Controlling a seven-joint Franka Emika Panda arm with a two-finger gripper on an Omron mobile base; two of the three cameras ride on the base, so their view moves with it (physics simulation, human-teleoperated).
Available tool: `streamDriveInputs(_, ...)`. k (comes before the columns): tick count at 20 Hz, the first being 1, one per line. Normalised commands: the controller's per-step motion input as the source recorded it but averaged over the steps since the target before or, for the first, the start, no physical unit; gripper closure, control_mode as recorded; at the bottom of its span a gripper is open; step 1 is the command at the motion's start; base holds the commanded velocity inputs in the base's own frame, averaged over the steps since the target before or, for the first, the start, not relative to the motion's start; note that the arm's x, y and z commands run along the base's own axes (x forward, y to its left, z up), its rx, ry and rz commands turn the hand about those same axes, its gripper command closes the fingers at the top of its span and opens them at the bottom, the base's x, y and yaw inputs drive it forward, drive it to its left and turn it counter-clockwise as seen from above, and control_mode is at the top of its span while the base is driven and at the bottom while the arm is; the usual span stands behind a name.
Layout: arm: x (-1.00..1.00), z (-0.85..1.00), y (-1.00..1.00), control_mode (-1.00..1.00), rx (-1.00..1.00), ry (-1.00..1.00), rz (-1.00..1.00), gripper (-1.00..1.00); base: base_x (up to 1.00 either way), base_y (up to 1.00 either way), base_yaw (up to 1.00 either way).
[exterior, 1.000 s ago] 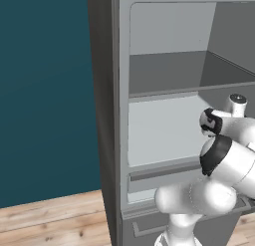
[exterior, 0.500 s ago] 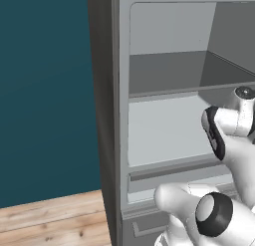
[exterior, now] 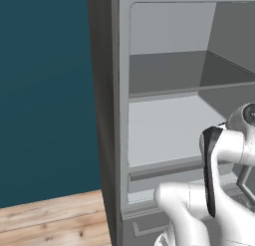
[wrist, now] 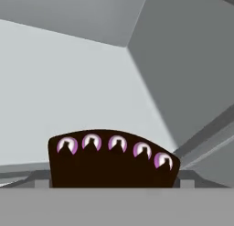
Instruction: Take the cakes from the fridge and place them on the empty tray on the dining counter.
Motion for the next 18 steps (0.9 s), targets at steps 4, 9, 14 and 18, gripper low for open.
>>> streamDriveInputs(4,-0.88,1.0,0.4,-1.0,-0.14,-0.13,0.06,1.0,0.0,0.0,0.0)
streamDriveInputs(9,-0.84,1.0,0.36,-1.0,-0.13,-0.01,0.11,1.0,0.0,0.0,0.0)
streamDriveInputs(14,-1.0,0.6,0.7,-1.0,-0.16,0.06,0.25,1.0,0.0,0.0,0.0)
streamDriveInputs(18,-0.8,0.14,0.69,-1.0,-0.02,0.11,0.15,1.0,0.0,0.0,0.0)
